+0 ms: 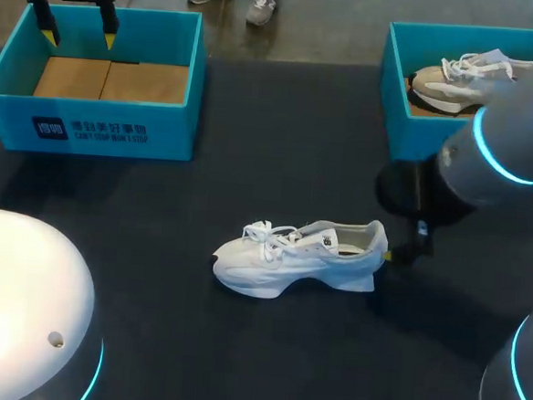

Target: Take the shoe out of the shoebox, open the shoe tongue, remove and reinsert the insole, then place the shoe into the shoebox

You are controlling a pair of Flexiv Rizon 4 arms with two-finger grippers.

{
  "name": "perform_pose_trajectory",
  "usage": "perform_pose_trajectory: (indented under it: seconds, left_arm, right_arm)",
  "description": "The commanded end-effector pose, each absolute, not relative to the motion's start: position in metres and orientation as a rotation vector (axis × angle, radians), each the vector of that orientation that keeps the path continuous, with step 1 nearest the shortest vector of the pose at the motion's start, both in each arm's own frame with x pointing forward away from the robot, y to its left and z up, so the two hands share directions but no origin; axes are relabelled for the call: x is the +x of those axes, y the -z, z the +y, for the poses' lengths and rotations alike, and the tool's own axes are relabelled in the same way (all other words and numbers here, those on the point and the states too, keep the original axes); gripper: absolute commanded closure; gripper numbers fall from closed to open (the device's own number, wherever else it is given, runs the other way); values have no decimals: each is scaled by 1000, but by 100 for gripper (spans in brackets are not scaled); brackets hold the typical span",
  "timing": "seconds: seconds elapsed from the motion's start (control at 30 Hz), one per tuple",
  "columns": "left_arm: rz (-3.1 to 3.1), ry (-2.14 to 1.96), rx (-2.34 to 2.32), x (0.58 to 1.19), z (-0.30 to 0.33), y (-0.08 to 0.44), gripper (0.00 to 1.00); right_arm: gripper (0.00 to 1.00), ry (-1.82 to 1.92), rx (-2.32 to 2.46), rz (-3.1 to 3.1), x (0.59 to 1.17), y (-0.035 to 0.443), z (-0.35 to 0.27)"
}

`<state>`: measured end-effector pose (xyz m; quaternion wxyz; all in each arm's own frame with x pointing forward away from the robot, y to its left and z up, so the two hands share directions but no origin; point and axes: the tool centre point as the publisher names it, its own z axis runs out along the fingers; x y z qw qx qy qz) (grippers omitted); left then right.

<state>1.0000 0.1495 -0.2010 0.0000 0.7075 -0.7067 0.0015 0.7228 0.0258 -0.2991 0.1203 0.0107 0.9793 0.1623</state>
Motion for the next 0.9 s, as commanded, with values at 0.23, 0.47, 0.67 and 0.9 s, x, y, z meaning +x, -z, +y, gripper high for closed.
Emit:
perform_pose_trajectory:
  seconds: [0.23, 0.47, 0.67, 0.9]
  left_arm:
    - [-2220, -3, 2222, 1000, 150, 201, 0]
    - [-2220, -3, 2222, 1000, 150, 201, 0]
    - [-2220, -3, 2222, 1000, 150, 201, 0]
    - [-2220, -3, 2222, 1000, 150, 201, 0]
  right_arm:
    - [0, -954, -64, 2737, 721, 322, -24]
    - [0, -1129, -125, 2710, 729, 333, -33]
    - [0, -1228, -123, 2730, 736, 341, -32]
    - [0, -1232, -25, 2754, 741, 352, -22]
